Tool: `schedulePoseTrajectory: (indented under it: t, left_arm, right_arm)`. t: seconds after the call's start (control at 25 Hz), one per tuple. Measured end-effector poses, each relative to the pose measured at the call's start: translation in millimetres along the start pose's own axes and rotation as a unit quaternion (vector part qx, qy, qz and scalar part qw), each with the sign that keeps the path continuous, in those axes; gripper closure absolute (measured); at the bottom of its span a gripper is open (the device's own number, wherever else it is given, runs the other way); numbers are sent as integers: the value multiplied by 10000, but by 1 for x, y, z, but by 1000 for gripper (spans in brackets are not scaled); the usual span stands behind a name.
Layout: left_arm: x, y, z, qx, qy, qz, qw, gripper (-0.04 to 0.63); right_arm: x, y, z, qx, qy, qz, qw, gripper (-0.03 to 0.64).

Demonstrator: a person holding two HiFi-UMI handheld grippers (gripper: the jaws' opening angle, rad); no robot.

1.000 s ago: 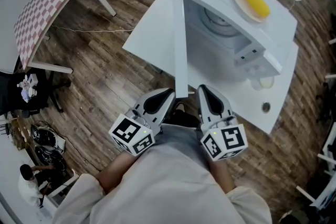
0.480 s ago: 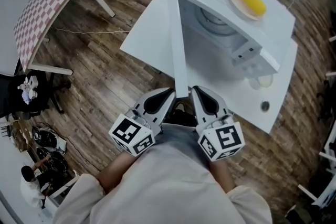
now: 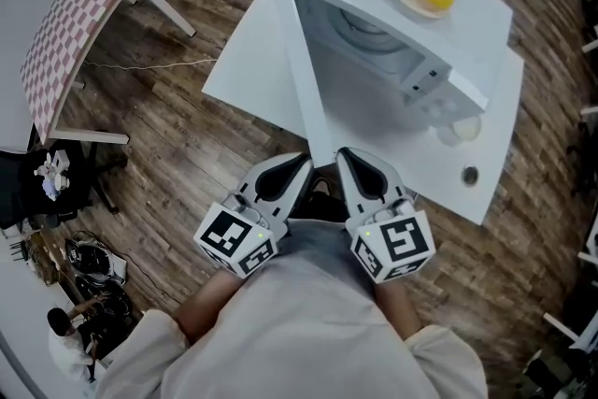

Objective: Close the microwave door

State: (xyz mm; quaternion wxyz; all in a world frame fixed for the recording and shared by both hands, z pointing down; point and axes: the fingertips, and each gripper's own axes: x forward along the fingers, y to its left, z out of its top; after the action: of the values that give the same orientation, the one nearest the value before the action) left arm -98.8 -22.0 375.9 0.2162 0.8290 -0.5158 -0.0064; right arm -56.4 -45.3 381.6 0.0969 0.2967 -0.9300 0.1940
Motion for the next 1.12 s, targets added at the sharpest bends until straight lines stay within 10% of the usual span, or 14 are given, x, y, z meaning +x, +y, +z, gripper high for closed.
schedulePoseTrajectory:
  t: [1.12]
  left_arm:
    - [41, -24, 0, 289, 328, -551, 9975, 575]
  right_arm:
    - [-14, -46, 5, 148, -50, -348, 9993, 594]
